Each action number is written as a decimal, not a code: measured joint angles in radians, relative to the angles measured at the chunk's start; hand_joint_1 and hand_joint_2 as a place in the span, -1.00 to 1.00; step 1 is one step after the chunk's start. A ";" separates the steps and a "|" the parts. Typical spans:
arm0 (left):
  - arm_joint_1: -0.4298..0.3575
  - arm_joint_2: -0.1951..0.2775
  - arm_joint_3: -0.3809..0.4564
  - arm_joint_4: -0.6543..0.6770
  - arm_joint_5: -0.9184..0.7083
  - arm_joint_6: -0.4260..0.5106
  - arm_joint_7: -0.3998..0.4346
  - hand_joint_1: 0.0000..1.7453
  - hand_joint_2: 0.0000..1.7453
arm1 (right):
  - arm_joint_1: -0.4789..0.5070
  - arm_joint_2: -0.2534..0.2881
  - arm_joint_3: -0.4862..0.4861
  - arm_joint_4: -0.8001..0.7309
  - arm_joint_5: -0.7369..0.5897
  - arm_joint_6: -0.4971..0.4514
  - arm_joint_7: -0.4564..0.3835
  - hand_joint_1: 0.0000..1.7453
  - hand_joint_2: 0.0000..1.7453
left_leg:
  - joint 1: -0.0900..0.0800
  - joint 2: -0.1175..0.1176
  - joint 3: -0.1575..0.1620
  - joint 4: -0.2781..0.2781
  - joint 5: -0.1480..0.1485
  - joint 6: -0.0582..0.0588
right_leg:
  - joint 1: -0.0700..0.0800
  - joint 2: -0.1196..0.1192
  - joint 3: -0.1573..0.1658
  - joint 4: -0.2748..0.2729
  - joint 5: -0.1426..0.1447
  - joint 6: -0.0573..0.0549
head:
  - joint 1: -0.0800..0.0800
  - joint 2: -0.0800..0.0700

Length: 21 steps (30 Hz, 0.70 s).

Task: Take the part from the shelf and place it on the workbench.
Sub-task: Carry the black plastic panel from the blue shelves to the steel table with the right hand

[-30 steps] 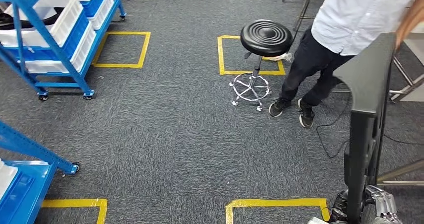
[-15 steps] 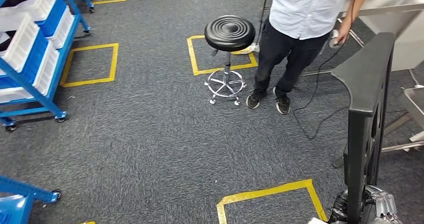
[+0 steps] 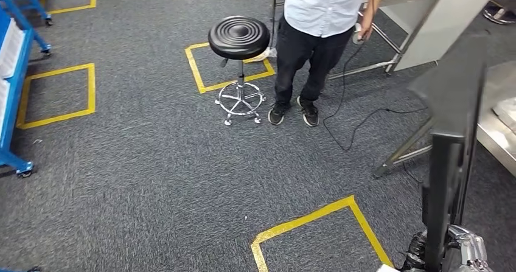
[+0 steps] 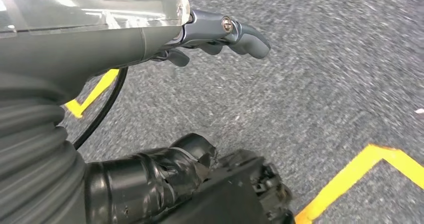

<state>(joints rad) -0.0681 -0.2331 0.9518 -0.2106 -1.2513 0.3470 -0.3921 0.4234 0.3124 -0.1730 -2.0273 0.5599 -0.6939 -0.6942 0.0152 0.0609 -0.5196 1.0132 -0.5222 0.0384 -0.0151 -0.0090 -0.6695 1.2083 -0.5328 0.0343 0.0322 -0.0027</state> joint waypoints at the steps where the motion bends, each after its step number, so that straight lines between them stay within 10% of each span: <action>1: -0.001 0.000 0.000 0.000 0.000 0.000 0.000 -1.00 1.00 | -0.001 0.000 0.000 0.000 0.000 0.000 0.000 1.00 1.00 | -0.001 0.010 0.004 0.000 -0.003 -0.003 | 0.004 -0.021 0.039 -0.070 0.026 -0.005 | 0.000 0.000; 4: -0.004 -0.001 0.000 0.000 -0.001 -0.002 0.000 -1.00 1.00 | -0.003 0.000 0.000 0.000 0.000 0.000 0.000 1.00 1.00 | -0.007 0.034 0.013 -0.001 -0.011 -0.016 | 0.019 -0.055 0.088 -0.171 0.045 -0.023 | 0.000 0.000; 6: -0.008 -0.001 0.000 0.000 -0.001 -0.006 0.000 -1.00 1.00 | -0.002 0.000 0.000 0.000 0.000 0.000 0.000 1.00 1.00 | -0.009 0.049 0.019 -0.004 -0.015 -0.026 | 0.016 -0.034 0.086 -0.177 0.049 -0.032 | 0.000 0.000; 9: -0.009 -0.001 0.000 0.000 -0.005 -0.013 0.000 -1.00 1.00 | -0.005 0.000 -0.001 0.000 -0.001 0.000 0.000 1.00 1.00 | -0.005 0.001 -0.006 0.066 -0.067 -0.037 | 0.003 -0.004 0.095 -0.194 0.058 -0.048 | -0.001 0.000; 12: -0.006 -0.001 0.000 0.000 -0.009 -0.015 -0.002 -1.00 1.00 | -0.009 0.000 -0.002 0.000 -0.001 0.000 0.000 1.00 1.00 | -0.002 -0.048 -0.098 0.249 -0.138 -0.042 | 0.005 0.031 0.094 -0.192 0.059 -0.054 | -0.001 0.000; 14: -0.004 0.000 0.000 0.000 -0.010 -0.015 -0.005 -1.00 1.00 | -0.009 -0.001 -0.002 0.000 -0.001 0.000 0.000 1.00 1.00 | -0.002 -0.053 -0.113 0.256 -0.106 -0.043 | 0.005 0.058 0.094 -0.187 0.057 -0.053 | -0.001 0.000; 17: -0.006 0.000 0.000 0.000 -0.011 -0.015 -0.009 -1.00 1.00 | -0.009 -0.001 -0.003 0.000 -0.002 0.000 0.000 1.00 1.00 | -0.001 -0.090 -0.052 0.089 0.000 -0.034 | 0.004 0.094 0.094 -0.178 0.052 -0.048 | -0.001 0.000; 21: -0.008 0.000 0.000 0.000 -0.011 -0.015 -0.012 -1.00 1.00 | -0.011 -0.003 -0.004 0.000 0.000 0.000 0.000 1.00 1.00 | -0.002 -0.132 -0.027 0.016 0.009 -0.023 | 0.003 0.127 0.079 -0.169 0.053 -0.026 | -0.001 0.000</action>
<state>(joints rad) -0.0764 -0.2335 0.9513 -0.2106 -1.2621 0.3318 -0.4040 0.4120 0.3098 -0.1773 -2.0275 0.5594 -0.6939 -0.6943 0.0131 -0.0712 -0.5469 1.0292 -0.5133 0.0151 -0.0124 0.1181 -0.5907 1.0397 -0.4793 0.0086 0.0311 -0.0027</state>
